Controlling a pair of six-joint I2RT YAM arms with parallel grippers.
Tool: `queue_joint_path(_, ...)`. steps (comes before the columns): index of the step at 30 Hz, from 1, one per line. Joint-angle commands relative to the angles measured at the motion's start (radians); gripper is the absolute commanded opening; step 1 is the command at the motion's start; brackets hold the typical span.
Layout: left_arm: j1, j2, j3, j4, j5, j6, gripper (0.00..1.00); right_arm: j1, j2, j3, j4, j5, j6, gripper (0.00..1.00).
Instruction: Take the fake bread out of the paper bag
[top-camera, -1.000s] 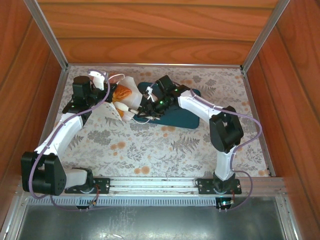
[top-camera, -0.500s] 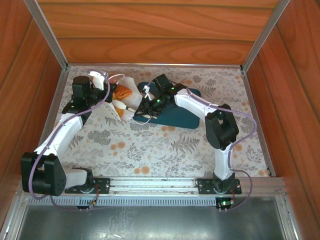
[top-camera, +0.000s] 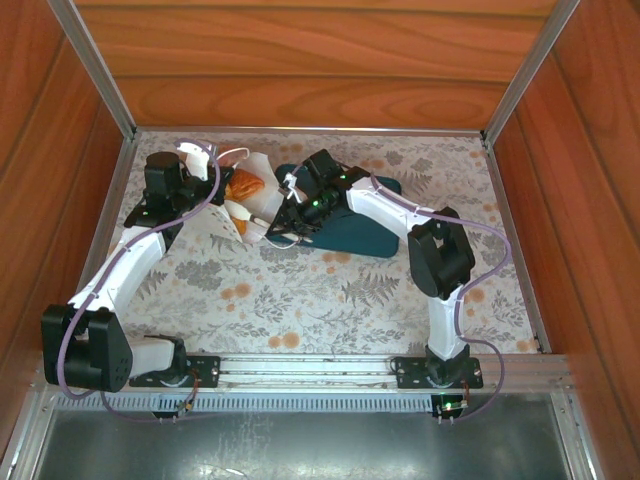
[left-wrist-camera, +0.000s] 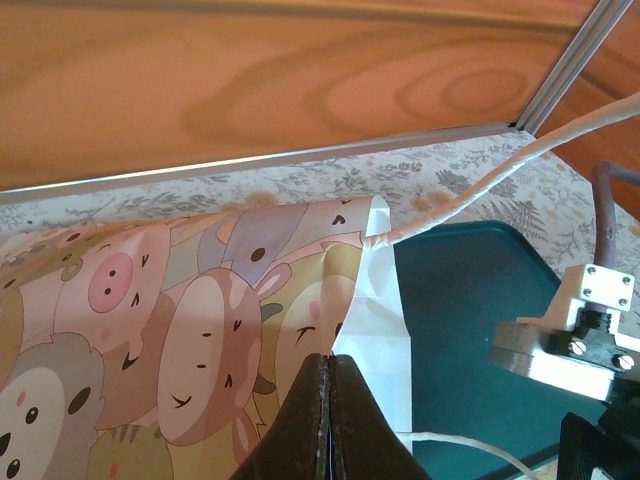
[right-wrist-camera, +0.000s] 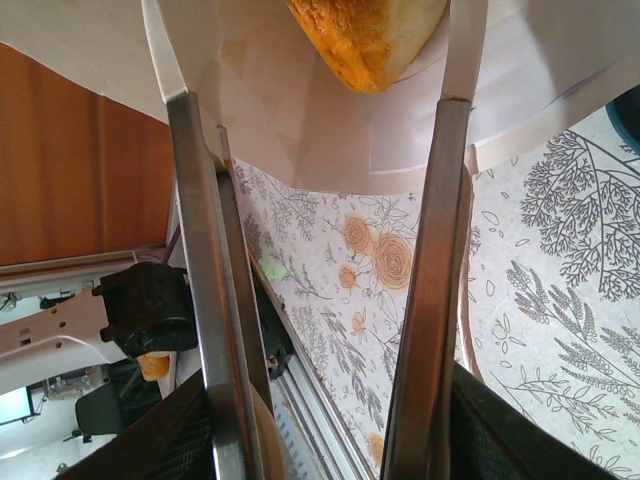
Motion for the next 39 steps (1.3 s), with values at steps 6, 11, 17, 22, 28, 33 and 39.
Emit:
queue_joint_path(6, -0.004, -0.028, 0.003, 0.052, 0.015, 0.004, 0.00, 0.009, 0.002, 0.030, -0.046, -0.043, -0.041, 0.45)
queue_joint_path(11, -0.004, -0.029, 0.004, 0.052, 0.005, 0.004, 0.00, 0.009, -0.001, 0.036, -0.098, -0.008, -0.066, 0.32)
queue_joint_path(17, -0.004, -0.028, 0.003, 0.052, -0.032, 0.004, 0.00, 0.008, -0.037, 0.042, -0.096, 0.024, -0.059, 0.20)
queue_joint_path(22, -0.004, -0.030, -0.003, 0.051, -0.059, 0.004, 0.00, 0.003, -0.086, 0.042, -0.102, 0.102, -0.055, 0.15)
queue_joint_path(28, -0.004, -0.031, -0.009, 0.051, -0.086, -0.005, 0.00, -0.002, -0.131, 0.028, -0.091, 0.153, -0.038, 0.11)
queue_joint_path(33, -0.004, -0.031, -0.012, 0.049, -0.110, -0.014, 0.00, -0.008, -0.155, 0.020, -0.086, 0.174, -0.032, 0.10)
queue_joint_path(39, -0.004, -0.027, -0.011, 0.049, -0.133, -0.024, 0.00, -0.021, -0.202, -0.007, -0.072, 0.197, -0.021, 0.09)
